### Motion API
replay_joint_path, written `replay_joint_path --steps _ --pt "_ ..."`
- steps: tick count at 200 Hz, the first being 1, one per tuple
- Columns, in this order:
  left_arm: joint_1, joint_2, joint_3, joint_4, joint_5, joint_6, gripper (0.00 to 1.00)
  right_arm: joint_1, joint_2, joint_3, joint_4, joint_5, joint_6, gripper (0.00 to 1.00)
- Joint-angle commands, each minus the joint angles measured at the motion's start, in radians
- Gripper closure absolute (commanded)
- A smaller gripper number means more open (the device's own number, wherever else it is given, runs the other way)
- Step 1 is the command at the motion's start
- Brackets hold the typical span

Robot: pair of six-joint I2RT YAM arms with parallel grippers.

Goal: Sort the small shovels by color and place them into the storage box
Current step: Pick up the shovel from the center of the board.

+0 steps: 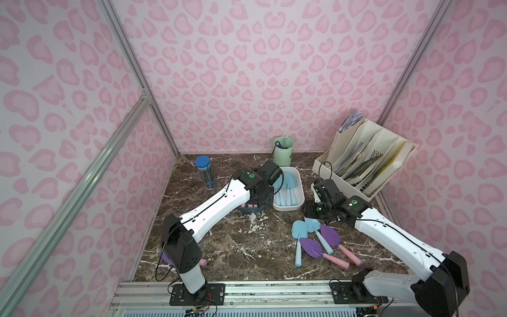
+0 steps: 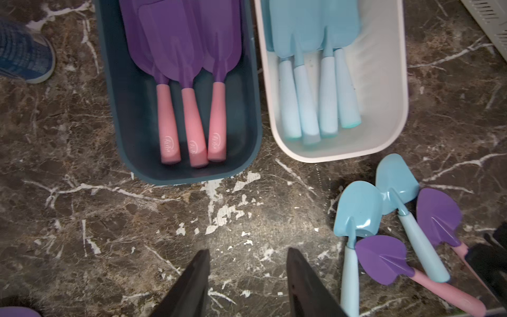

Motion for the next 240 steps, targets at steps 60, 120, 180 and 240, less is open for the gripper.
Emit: replay_joint_path --steps 60,120,180,240 --pt "0.055 -0.201 -0.302 0.001 -0.046 -0.048 0.49 0.255 0.034 -0.103 0.063 -0.003 0.265 0.5" --pt "0.093 -0.244 -0.384 0.018 -0.009 -0.048 0.47 0.46 0.025 -0.156 0.069 0.082 0.584 0.49" --pt "0.104 -0.246 -0.399 0.021 -0.002 -0.035 0.46 0.509 0.027 -0.189 0.005 0.13 0.711 0.46" --pt "0.108 -0.234 -0.409 0.033 0.008 -0.034 0.43 0.501 0.067 -0.216 -0.02 0.124 0.728 0.42"
